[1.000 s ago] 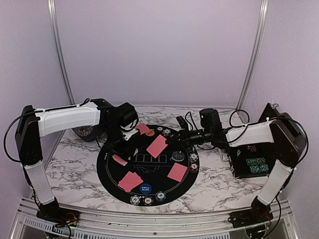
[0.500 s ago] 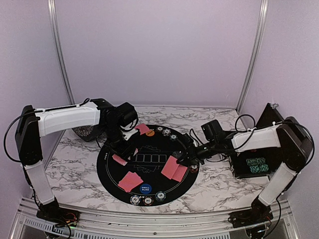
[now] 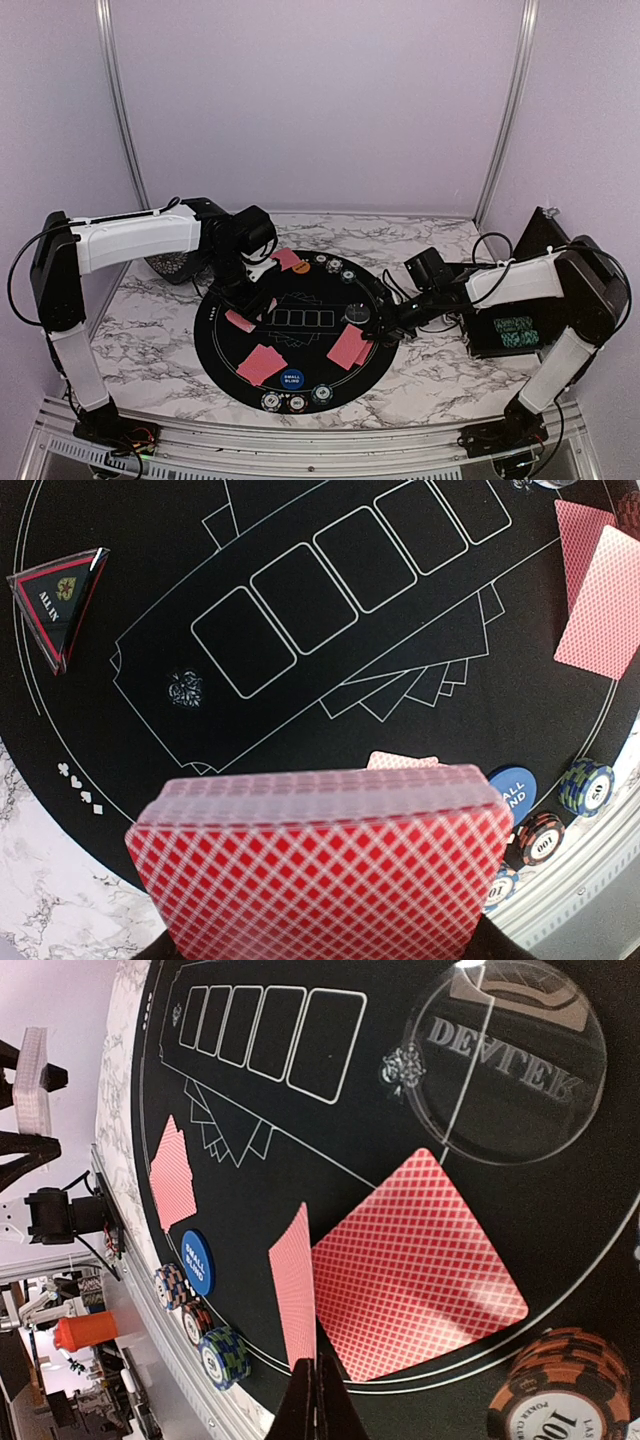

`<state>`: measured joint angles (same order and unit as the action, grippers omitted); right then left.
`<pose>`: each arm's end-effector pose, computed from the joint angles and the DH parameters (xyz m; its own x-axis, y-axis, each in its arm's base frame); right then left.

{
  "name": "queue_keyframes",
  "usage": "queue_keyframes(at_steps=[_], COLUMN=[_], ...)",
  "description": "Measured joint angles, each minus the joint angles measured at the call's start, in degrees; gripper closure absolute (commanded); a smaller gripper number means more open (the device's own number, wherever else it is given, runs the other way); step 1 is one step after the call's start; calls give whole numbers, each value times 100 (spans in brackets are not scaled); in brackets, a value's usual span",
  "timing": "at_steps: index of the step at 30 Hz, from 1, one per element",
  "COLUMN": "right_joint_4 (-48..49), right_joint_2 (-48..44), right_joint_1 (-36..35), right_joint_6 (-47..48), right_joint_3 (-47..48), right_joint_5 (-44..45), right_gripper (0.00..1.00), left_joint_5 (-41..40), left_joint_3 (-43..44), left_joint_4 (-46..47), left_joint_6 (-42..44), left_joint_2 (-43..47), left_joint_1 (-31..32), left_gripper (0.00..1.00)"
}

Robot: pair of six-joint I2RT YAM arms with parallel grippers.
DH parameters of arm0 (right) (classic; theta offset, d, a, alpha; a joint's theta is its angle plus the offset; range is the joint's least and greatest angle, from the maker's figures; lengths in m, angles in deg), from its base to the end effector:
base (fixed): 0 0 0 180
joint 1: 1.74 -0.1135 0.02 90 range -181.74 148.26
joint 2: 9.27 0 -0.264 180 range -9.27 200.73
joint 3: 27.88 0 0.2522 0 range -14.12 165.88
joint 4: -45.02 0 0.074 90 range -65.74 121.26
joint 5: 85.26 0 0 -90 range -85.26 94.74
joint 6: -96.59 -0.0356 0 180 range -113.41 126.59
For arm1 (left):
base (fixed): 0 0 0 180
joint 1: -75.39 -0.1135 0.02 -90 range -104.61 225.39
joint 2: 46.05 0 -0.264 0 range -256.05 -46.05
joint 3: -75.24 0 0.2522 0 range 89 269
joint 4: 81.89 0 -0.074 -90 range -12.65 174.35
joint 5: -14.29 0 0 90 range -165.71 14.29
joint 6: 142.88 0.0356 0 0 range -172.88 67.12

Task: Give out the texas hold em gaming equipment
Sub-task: Distribute the poker card.

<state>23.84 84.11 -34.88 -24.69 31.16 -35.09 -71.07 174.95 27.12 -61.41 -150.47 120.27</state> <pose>0.2397 0.1837 0.1512 -0.9655 -0.1542 -0.2097 -0.2599 0.6141 0.7452 0.2560 -0.2590 0.2424 -0.7855 0.5735 -0.2326 0.6077 0.7859 -0.1142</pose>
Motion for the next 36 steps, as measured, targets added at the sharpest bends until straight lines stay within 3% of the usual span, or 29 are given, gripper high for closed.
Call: queue_keyframes(at_steps=[29,36], right_joint_4=[-968,-1154], right_joint_2=[201,199], right_joint_1=[-120,-186], right_joint_6=[431,474], right_joint_3=[748,883], right_joint_5=[1379,1620], right_gripper=[75,75], left_joint_5=[4,13], left_joint_3=[0,0], left_joint_4=[0,0], left_joint_6=[4,7], left_joint_2=[0,0], left_joint_1=[0,0], left_gripper=[43,43])
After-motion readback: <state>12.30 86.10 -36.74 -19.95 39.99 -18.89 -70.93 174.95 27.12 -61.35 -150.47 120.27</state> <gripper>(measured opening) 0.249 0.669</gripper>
